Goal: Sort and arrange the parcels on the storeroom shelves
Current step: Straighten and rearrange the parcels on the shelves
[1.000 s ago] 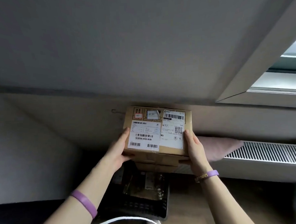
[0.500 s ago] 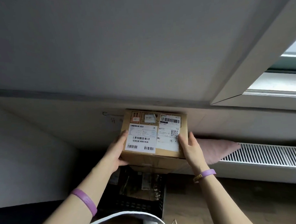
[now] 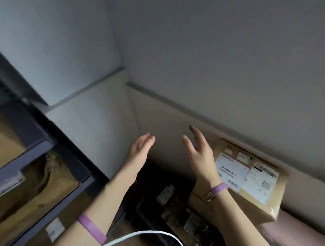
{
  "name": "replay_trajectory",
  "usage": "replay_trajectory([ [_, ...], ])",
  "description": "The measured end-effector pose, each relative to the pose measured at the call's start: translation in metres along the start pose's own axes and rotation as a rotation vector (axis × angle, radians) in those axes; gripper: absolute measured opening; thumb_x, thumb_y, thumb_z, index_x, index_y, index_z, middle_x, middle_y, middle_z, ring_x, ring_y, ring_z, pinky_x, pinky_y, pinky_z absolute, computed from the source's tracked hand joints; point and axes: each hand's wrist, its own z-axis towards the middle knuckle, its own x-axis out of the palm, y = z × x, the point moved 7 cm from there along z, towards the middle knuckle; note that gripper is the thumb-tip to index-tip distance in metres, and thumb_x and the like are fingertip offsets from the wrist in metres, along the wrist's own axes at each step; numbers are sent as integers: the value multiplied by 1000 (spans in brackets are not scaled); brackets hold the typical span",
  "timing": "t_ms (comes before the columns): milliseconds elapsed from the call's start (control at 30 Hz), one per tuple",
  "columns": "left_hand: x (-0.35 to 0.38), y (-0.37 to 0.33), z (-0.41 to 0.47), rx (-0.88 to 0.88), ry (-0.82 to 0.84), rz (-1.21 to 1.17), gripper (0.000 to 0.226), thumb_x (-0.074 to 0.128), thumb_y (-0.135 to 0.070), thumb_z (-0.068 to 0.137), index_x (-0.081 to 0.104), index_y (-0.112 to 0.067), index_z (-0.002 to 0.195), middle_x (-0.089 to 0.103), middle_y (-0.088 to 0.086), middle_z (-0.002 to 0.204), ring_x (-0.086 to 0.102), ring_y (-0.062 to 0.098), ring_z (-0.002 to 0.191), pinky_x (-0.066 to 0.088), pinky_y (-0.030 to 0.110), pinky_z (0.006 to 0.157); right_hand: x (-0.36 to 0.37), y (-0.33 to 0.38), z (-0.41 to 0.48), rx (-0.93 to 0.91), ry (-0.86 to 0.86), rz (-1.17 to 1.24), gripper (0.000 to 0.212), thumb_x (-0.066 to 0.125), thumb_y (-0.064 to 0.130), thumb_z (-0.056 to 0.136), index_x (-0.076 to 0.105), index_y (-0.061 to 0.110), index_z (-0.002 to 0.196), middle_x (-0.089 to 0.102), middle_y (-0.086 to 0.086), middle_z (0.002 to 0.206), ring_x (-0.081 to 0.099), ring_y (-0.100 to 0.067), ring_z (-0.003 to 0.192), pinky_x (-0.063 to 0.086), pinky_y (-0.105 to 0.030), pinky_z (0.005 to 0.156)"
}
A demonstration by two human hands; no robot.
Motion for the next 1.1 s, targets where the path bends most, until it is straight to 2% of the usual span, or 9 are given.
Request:
replay_trajectory([
  [133, -117, 7, -50, 3, -232, -72, 40, 55, -44, 92, 52, -36, 131, 53, -19, 127, 49, -3, 113, 36, 21, 91, 103, 49, -27, -59, 281, 73, 59, 54, 51, 92, 43, 27, 145, 45, 14, 147, 41, -5, 136, 34, -32, 115],
  [267, -224, 24, -126, 29, -408, -157, 31, 55, -49, 90, 53, -50, 121, 52, -21, 129, 50, -10, 107, 40, 19, 84, 199, 102, -91, -150, 516, 119, 62, 54, 51, 92, 40, 27, 146, 43, 12, 149, 40, -7, 137, 33, -35, 116],
  [400, -320, 53, -225, 56, -614, -213, 25, 56, -51, 88, 55, -57, 113, 51, -19, 134, 48, 4, 122, 38, 29, 98, 276, 150, -186, -242, 704, 147, 72, 50, 61, 86, 38, 28, 148, 41, 17, 146, 39, -6, 137, 33, -29, 113],
  [533, -401, 77, -336, 110, -755, -242, 27, 58, -60, 75, 54, -65, 102, 51, -22, 132, 48, 2, 123, 37, 30, 102, 340, 185, -293, -287, 826, 195, 65, 55, 52, 91, 37, 26, 148, 43, 9, 150, 41, -6, 137, 35, -26, 112],
  [633, -457, 101, -420, 125, -885, -269, 29, 59, -57, 75, 57, -59, 104, 54, -18, 133, 50, 3, 123, 36, 33, 108, 384, 208, -379, -316, 923, 227, 64, 55, 47, 93, 35, 24, 149, 40, 10, 151, 37, -6, 139, 33, -28, 114],
  [833, -551, 146, -572, 129, -1127, -326, 25, 60, -37, 90, 60, -44, 114, 58, -14, 130, 52, 6, 122, 36, 29, 105, 460, 259, -539, -355, 1130, 281, 65, 56, 45, 94, 33, 23, 150, 37, 13, 151, 34, -5, 141, 28, -31, 118],
  [900, -576, 157, -615, 134, -1210, -346, 21, 60, -33, 91, 62, -39, 111, 59, -12, 128, 53, 7, 121, 36, 27, 104, 482, 278, -585, -384, 1188, 283, 65, 56, 44, 94, 33, 22, 150, 37, 11, 152, 34, -8, 141, 28, -34, 119],
  [1000, -610, 173, -674, 133, -1313, -334, 17, 60, -35, 90, 62, -44, 104, 60, -17, 121, 53, 7, 119, 38, 28, 102, 514, 306, -651, -425, 1293, 294, 66, 56, 44, 94, 32, 20, 151, 36, 6, 155, 33, -7, 141, 28, -33, 119],
  [1100, -644, 193, -726, 105, -1375, -325, 19, 61, -43, 87, 60, -53, 104, 59, -17, 126, 52, 8, 120, 38, 34, 105, 547, 326, -711, -445, 1397, 314, 68, 56, 47, 93, 31, 22, 152, 36, 10, 154, 35, -5, 141, 30, -30, 117],
])
